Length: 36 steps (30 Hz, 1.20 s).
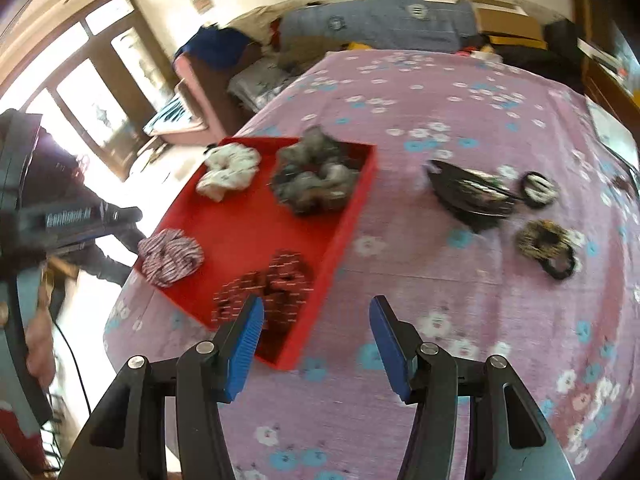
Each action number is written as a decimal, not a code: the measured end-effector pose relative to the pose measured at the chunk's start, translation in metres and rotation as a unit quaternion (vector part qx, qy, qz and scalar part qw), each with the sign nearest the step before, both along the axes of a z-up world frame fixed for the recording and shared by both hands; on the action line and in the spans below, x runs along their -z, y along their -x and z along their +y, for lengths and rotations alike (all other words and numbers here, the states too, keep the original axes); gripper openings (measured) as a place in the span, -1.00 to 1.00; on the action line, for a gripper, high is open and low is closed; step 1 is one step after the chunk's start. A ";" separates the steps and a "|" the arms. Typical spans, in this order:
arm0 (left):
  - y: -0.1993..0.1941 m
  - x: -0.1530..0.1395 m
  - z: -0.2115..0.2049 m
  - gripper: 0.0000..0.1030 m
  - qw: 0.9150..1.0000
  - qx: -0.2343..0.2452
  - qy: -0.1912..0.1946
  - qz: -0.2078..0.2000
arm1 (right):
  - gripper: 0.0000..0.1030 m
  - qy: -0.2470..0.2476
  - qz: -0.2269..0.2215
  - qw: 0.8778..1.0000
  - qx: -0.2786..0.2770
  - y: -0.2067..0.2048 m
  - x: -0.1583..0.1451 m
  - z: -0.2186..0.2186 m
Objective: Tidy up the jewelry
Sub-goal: 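Withdraw both tools from the tray toward the black claw clip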
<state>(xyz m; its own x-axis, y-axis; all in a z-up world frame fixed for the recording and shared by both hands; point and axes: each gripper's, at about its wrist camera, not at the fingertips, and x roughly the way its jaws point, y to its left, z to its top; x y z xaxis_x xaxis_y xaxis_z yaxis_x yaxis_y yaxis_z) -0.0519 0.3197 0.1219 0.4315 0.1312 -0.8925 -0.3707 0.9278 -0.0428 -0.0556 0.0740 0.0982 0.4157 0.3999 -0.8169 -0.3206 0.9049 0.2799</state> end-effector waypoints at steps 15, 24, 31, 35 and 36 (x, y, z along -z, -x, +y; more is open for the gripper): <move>0.006 0.007 -0.140 -0.12 0.996 0.086 -0.005 0.016 | 0.15 0.001 0.011 0.996 0.091 0.006 0.006 -0.143; 0.006 0.019 -0.190 -0.12 0.994 0.106 0.009 0.024 | 0.15 0.003 0.008 0.991 0.136 0.018 0.009 -0.215; -0.016 0.013 -0.193 -0.11 0.994 0.105 0.008 0.005 | 0.15 -0.012 0.017 0.987 0.162 0.014 0.011 -0.256; -0.038 0.023 -0.195 -0.11 0.992 0.124 0.011 0.014 | 0.15 -0.017 0.030 0.985 0.170 0.002 0.017 -0.267; -0.045 0.026 -0.196 -0.11 0.991 0.129 0.014 0.016 | 0.15 -0.020 0.033 0.985 0.171 -0.002 0.018 -0.267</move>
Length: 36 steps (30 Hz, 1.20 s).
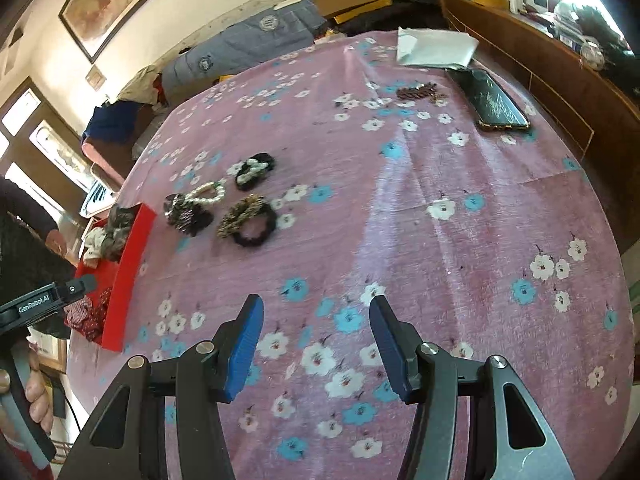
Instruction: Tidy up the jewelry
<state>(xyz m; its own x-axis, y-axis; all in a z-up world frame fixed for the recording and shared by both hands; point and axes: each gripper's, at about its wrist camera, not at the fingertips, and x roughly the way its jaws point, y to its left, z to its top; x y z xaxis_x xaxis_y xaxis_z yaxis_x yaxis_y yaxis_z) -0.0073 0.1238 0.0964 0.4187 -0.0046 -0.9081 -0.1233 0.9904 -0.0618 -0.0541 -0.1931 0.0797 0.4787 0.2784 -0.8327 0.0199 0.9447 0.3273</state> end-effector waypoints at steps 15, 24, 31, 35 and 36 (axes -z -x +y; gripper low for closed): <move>-0.117 0.031 -0.006 0.16 0.992 0.010 0.121 0.018 | 0.15 -0.021 -0.005 0.999 -0.048 -0.078 0.007 0.043; -0.145 0.061 -0.006 -0.10 0.992 -0.021 0.114 0.056 | 0.15 -0.026 0.017 0.998 -0.047 -0.076 0.019 0.043; -0.098 0.074 0.004 -0.68 0.991 -0.019 0.103 0.085 | 0.15 -0.034 0.019 0.999 -0.037 -0.073 0.020 0.038; -0.075 0.069 0.008 -0.68 0.988 -0.013 0.133 0.074 | 0.15 -0.037 0.024 0.998 -0.039 -0.073 0.022 0.040; -0.071 0.062 0.009 -0.68 0.988 -0.008 0.141 0.060 | 0.15 -0.036 0.024 0.998 -0.040 -0.073 0.022 0.041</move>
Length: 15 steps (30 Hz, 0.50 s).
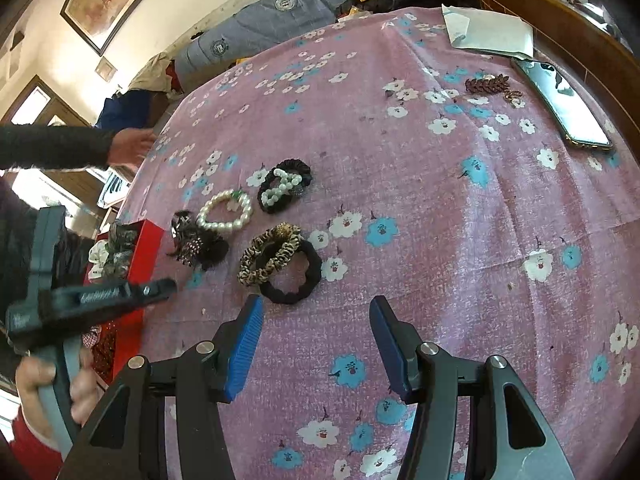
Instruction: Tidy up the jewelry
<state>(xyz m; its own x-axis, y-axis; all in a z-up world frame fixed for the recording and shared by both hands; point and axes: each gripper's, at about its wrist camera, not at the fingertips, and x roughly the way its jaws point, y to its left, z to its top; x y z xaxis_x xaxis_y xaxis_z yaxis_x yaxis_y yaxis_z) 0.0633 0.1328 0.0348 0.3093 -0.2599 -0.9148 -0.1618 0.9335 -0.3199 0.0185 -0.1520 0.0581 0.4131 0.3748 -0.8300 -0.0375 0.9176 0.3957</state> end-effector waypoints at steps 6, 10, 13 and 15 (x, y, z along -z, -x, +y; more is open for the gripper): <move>-0.017 -0.036 -0.010 0.36 0.998 -0.011 -0.008 -0.068 | 0.15 -0.003 0.003 1.000 -0.010 0.002 0.001 0.008; -0.053 -0.031 -0.033 0.36 0.997 -0.005 -0.040 -0.066 | 0.15 -0.005 0.007 1.000 -0.013 0.009 0.001 0.010; -0.068 -0.021 -0.049 0.35 0.992 0.009 -0.106 -0.061 | 0.15 -0.003 0.003 1.000 -0.009 0.015 -0.001 0.007; -0.066 -0.015 -0.053 0.05 0.990 0.018 -0.128 -0.058 | 0.15 -0.003 0.002 1.000 -0.004 0.018 -0.002 0.003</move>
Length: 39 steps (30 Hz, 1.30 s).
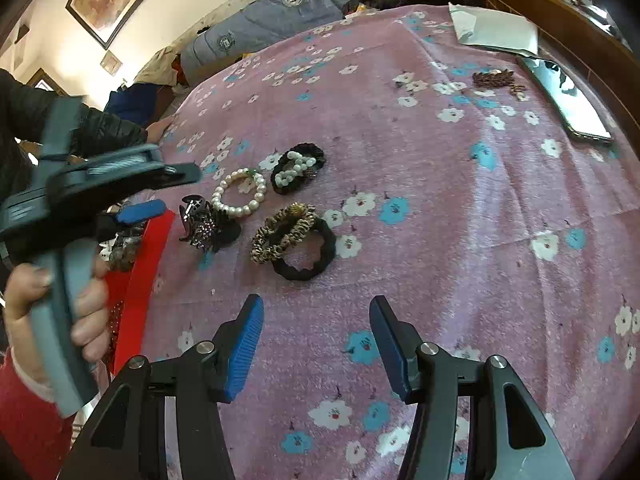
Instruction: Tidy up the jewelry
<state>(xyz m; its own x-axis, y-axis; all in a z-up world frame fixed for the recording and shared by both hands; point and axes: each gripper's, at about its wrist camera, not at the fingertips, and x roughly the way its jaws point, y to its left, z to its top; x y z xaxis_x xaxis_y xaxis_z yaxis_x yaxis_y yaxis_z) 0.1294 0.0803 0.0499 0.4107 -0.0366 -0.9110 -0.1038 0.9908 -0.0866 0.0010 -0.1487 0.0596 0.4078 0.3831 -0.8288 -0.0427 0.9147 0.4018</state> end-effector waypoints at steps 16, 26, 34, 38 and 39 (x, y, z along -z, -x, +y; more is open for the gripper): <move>0.064 -0.011 0.052 -0.51 0.997 -0.021 0.077 -0.001 | 0.15 0.003 -0.010 1.000 -0.001 -0.003 -0.004 0.004; -0.038 -0.009 0.007 0.32 0.998 0.000 -0.061 0.017 | 0.15 0.000 -0.012 1.000 0.002 0.003 -0.005 0.004; -0.016 0.020 0.008 -1.00 0.990 0.027 -0.068 0.119 | 0.15 -0.003 -0.012 1.000 0.020 0.011 -0.006 -0.009; 0.034 0.018 0.009 -1.00 0.992 0.036 -0.032 0.118 | 0.15 -0.007 -0.015 1.000 0.020 0.010 -0.007 -0.011; 0.050 0.019 0.009 -1.00 0.992 0.040 -0.018 0.118 | 0.15 -0.007 -0.015 1.000 0.018 0.010 -0.007 -0.011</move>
